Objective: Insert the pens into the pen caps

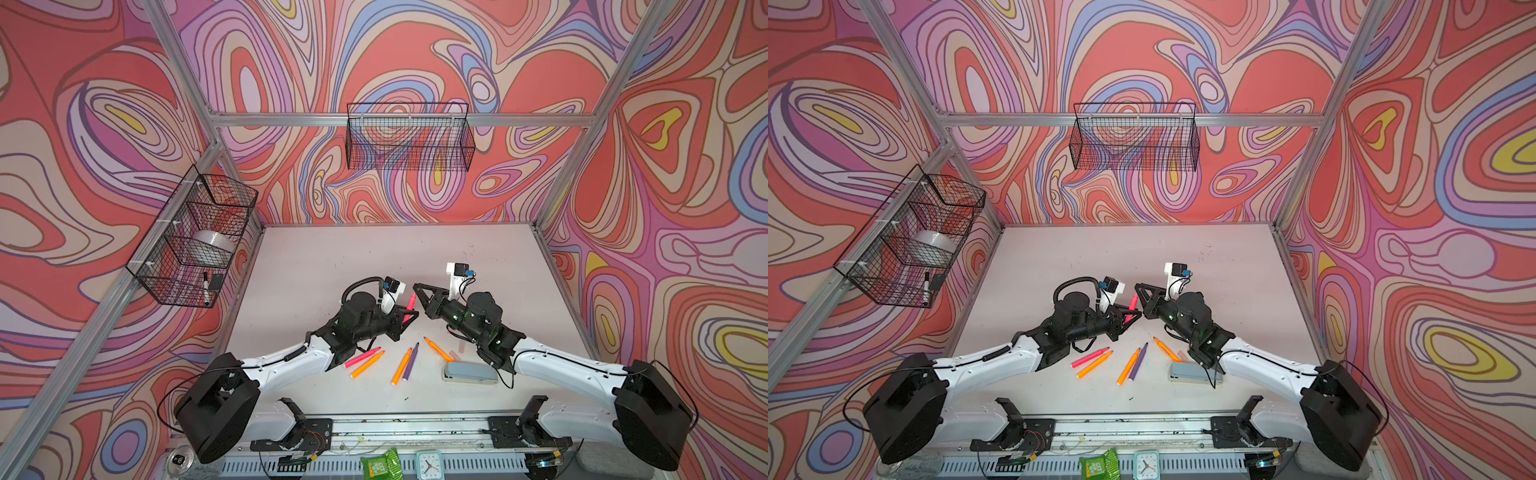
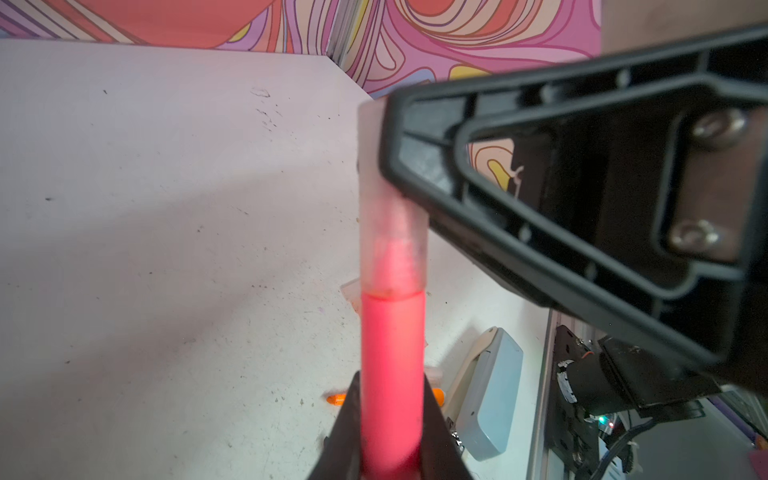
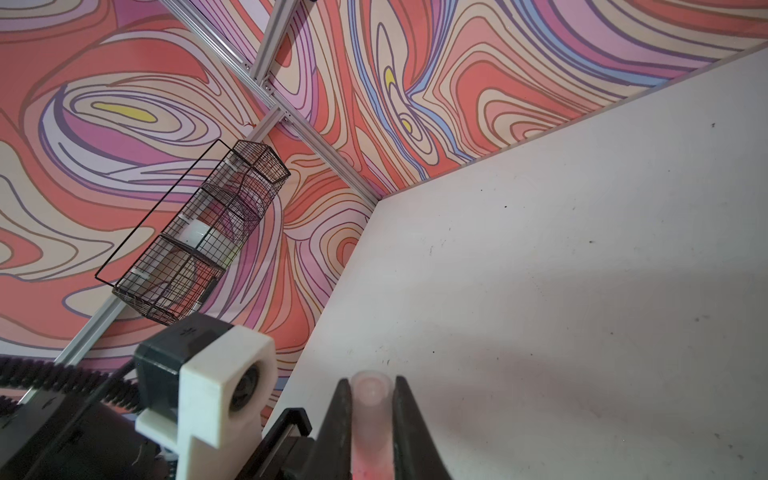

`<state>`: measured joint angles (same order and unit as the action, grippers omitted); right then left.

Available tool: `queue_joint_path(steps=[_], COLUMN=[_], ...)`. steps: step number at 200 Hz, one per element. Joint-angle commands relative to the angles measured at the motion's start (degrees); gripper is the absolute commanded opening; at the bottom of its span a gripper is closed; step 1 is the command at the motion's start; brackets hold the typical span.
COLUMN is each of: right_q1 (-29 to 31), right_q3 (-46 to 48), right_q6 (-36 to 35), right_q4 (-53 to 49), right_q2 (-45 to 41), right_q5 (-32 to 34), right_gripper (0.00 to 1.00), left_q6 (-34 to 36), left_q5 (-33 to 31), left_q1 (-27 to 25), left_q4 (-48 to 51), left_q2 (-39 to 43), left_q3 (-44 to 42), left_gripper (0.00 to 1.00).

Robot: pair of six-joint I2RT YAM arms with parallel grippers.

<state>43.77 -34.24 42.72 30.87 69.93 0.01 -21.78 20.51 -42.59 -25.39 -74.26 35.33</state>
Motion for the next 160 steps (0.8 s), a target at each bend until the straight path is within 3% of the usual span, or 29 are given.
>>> queue_joint_path(steps=[1, 9, 42, 57, 91, 125, 160], right_q1=[2.4, 2.4, 2.4, 2.4, 2.2, 1.5, 0.6], right_q3=[0.3, 0.3, -0.3, -0.2, -0.5, -0.1, 0.0], right_q6=[-1.3, -1.5, -2.2, -2.8, -5.2, -5.4, -5.2], right_q4=[-4.6, -4.8, -7.9, -8.5, -11.0, -12.5, -12.8], right_q2=[-0.1, -0.4, -2.8, -4.9, -9.5, -12.7, -13.0], right_q5=[-2.4, -2.2, 0.1, 1.1, 2.8, 4.6, 4.6], right_gripper=[0.0, 0.06, 0.49, 0.59, 0.65, 0.66, 0.58], left_q6=[3.2, 3.6, 6.5, 9.4, 17.1, 18.7, 21.9], left_q5=[-6.1, -6.6, -8.3, -11.0, -18.6, -19.4, -21.5], left_q1=[1.1, 1.1, 0.1, -1.3, -5.4, -6.2, -8.9], left_q4=[-2.7, -2.4, -0.7, 0.8, 3.0, 2.6, 3.7], left_q2=[3.0, 3.4, 3.4, 3.2, 2.7, 3.2, 2.5], left_q3=[1.3, 1.2, 1.9, 2.4, 3.2, 2.7, 3.7], left_gripper=[0.0, 0.0, 0.0, 0.0, 0.0, 0.0, 0.0])
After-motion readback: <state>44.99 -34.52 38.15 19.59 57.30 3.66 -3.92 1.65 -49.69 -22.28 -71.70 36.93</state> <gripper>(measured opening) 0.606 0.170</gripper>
